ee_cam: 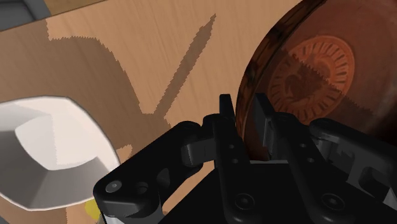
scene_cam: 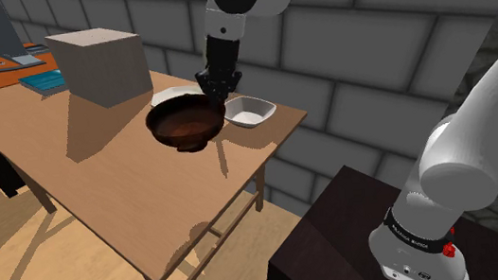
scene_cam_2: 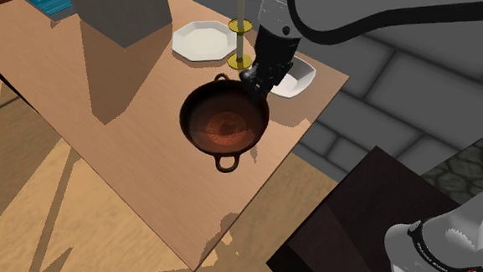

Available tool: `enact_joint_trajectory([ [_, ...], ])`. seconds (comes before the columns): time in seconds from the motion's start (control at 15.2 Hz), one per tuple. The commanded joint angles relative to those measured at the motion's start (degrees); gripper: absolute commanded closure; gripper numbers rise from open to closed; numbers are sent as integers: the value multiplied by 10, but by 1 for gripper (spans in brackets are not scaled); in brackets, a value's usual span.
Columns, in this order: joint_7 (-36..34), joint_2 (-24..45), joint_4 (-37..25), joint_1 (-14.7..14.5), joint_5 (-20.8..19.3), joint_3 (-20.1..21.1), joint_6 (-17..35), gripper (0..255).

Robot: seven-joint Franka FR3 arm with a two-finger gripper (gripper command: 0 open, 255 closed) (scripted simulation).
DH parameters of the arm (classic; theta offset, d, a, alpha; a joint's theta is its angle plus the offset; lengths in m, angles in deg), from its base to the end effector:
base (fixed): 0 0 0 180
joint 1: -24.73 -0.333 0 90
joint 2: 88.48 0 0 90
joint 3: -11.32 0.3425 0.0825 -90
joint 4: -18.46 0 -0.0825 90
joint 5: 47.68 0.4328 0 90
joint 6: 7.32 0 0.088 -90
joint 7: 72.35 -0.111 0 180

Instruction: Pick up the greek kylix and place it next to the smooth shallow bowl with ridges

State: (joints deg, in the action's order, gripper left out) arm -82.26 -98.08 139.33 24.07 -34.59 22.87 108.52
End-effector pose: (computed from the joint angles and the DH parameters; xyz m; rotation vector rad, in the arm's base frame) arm 0.5389 0.1350 0.4998 -2.9524 0.0786 -0.0631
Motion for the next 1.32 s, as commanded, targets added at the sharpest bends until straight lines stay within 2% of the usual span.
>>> enact_joint_trajectory([
  [0.0, 2, 1, 14, -1, 2, 1, 17, 255],
  [1.25, 25, 59, 105, -5, 12, 8, 163, 255],
])
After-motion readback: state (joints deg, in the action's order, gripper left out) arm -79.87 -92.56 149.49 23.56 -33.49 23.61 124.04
